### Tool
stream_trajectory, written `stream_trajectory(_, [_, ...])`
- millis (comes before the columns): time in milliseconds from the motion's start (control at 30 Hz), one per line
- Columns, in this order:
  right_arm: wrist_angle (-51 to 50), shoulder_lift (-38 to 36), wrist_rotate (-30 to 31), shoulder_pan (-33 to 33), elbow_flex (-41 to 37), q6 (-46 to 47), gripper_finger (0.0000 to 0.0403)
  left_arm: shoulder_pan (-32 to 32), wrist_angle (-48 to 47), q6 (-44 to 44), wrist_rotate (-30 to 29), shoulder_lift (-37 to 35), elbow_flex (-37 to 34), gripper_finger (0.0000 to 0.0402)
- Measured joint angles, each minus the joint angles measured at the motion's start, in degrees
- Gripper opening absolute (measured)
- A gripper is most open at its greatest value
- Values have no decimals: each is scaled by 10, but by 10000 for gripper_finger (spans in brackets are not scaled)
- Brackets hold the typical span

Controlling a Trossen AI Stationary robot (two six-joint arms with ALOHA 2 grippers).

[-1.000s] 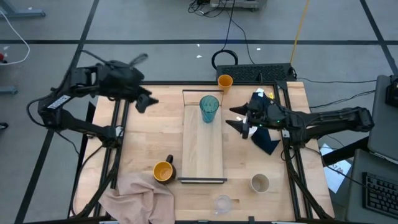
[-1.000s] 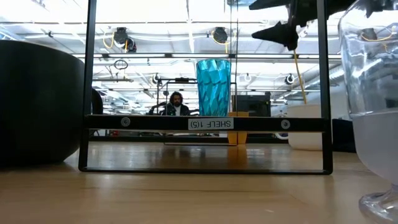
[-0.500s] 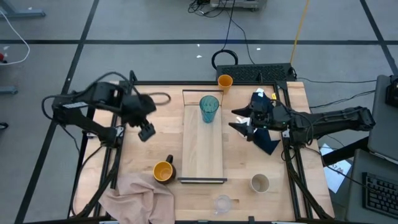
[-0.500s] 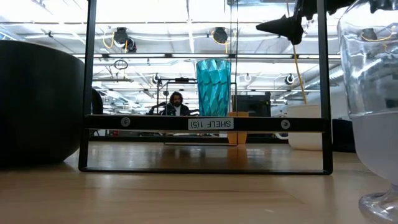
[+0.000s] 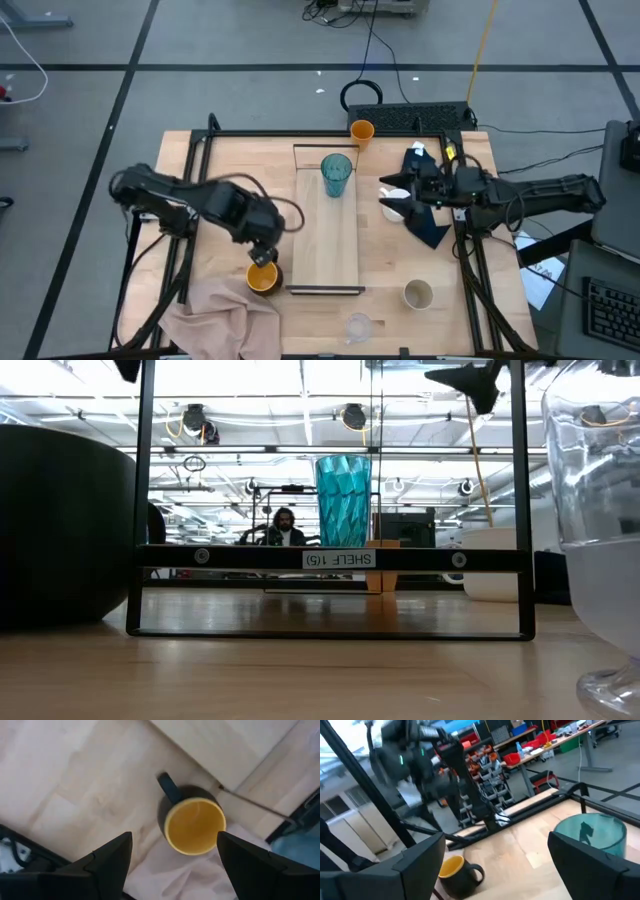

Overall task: Stack small to large cups/mugs on shelf
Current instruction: Put the yellow mug on the shelf

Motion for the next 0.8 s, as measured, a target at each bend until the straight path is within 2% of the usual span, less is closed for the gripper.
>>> stream_trajectory(133, [-6,-23,0,4,0,7,343,-28,-3,35,31,35,0,292])
stream_trajectory(400, [-26,-51,0,16,0,8,343,-39,-2,10,31,47,0,292])
stream_trajectory(800, [-56,-55,0,27,0,27,343,-61,-2,43,20,47,0,292])
